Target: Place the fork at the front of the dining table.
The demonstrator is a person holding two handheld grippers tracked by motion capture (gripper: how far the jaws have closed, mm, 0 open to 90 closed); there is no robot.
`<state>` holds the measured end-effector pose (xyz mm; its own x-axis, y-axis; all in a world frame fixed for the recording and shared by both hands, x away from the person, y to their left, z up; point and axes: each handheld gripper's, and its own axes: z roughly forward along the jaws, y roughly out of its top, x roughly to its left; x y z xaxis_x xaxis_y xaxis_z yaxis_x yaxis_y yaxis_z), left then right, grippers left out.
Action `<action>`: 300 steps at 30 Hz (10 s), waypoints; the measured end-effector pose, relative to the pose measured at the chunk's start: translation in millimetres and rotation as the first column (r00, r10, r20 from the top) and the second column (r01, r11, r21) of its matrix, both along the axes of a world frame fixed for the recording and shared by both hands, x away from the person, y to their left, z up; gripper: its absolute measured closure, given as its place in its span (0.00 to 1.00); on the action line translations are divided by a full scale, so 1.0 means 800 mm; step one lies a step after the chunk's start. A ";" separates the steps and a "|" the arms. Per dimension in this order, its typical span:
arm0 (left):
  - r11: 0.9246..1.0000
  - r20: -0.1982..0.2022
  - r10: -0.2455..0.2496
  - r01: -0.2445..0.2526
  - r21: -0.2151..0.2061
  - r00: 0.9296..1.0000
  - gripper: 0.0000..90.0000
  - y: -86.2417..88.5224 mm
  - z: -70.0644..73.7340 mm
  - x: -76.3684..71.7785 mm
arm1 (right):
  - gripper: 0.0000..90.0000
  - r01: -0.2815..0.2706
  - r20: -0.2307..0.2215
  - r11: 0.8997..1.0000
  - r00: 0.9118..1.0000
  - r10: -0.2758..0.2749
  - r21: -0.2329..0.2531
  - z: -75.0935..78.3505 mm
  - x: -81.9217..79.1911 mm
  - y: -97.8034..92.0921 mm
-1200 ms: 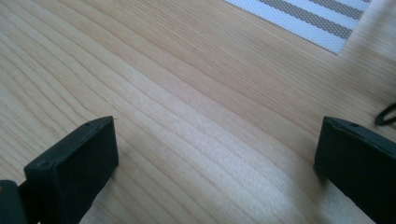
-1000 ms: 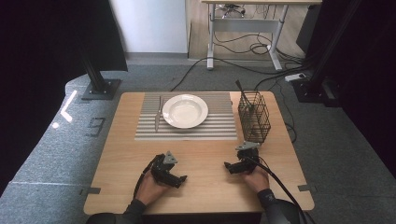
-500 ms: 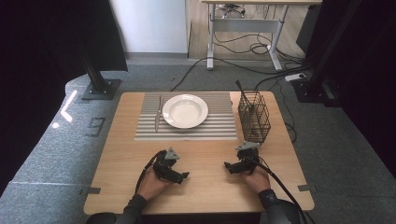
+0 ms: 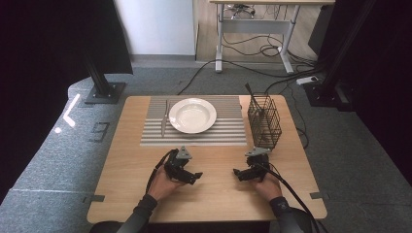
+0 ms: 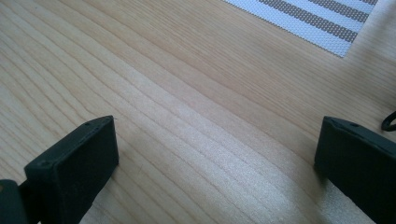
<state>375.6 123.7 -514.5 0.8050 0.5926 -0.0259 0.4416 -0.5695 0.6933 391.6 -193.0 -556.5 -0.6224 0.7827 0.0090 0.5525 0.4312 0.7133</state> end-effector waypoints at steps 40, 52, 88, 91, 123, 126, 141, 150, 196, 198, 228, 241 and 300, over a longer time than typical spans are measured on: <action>0.996 0.049 -0.094 0.093 0.009 0.994 0.12 -0.078 0.083 0.056 | 0.00 -0.008 0.007 1.000 1.000 0.008 -0.002 0.000 0.000 0.000; 0.993 0.069 -0.114 0.114 0.005 0.991 0.16 -0.107 0.114 0.082 | 0.00 -0.009 0.005 1.000 1.000 0.009 -0.003 0.000 0.000 0.000; 0.985 0.119 -0.172 0.173 -0.001 0.978 0.39 -0.210 0.166 0.145 | 0.00 -0.007 0.008 1.000 1.000 0.007 -0.001 0.000 0.000 0.000; 0.984 0.115 -0.177 0.177 0.009 0.977 0.42 -0.221 0.165 0.149 | 0.00 -0.007 0.009 1.000 1.000 0.007 -0.001 -0.001 0.000 0.000; 0.983 0.042 -0.177 0.179 -0.040 0.983 0.96 -0.256 0.174 0.166 | 0.00 -0.009 0.002 1.000 1.000 0.009 -0.004 0.000 -0.001 0.000; 0.982 0.054 -0.182 0.185 -0.048 0.982 0.96 -0.254 0.183 0.162 | 0.00 -0.010 0.002 1.000 1.000 0.010 -0.004 0.000 -0.001 0.000; 0.972 0.120 -0.222 0.229 -0.050 0.968 0.96 -0.243 0.227 0.137 | 0.00 -0.013 -0.001 1.000 1.000 0.013 -0.001 0.000 -0.001 0.001; 0.967 0.149 -0.240 0.249 -0.048 0.959 0.96 -0.227 0.257 0.120 | 0.00 -0.013 -0.001 1.000 1.000 0.013 -0.001 0.000 -0.001 0.001; 0.979 0.074 -0.196 0.200 -0.048 0.978 0.96 -0.082 0.193 0.079 | 0.00 -0.019 0.003 1.000 1.000 0.019 0.000 0.000 -0.002 0.001; 0.978 0.068 -0.201 0.204 -0.049 0.977 0.96 -0.080 0.188 0.077 | 0.02 -0.022 0.003 1.000 1.000 0.022 0.001 0.002 -0.002 0.001; 0.969 0.063 -0.242 0.244 -0.040 0.968 0.96 -0.079 0.164 0.065 | 0.87 -0.230 0.164 0.971 0.957 0.238 -0.063 0.109 0.017 0.084; 0.968 0.185 -0.207 0.228 -0.104 0.961 0.66 -0.076 0.154 0.058 | 0.93 -0.234 0.159 0.972 0.960 0.229 0.012 0.107 0.012 0.094; 0.997 0.011 0.055 -0.056 0.061 0.998 0.00 0.038 -0.043 -0.033 | 0.95 0.089 0.138 0.994 0.987 -0.079 -0.070 0.100 0.102 0.070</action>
<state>349.2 154.5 -548.8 0.7710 0.6366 0.0195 0.4672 -0.5861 0.6620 473.3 -136.8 -476.6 -0.5457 0.8276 -0.1316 0.4902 0.4427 0.7508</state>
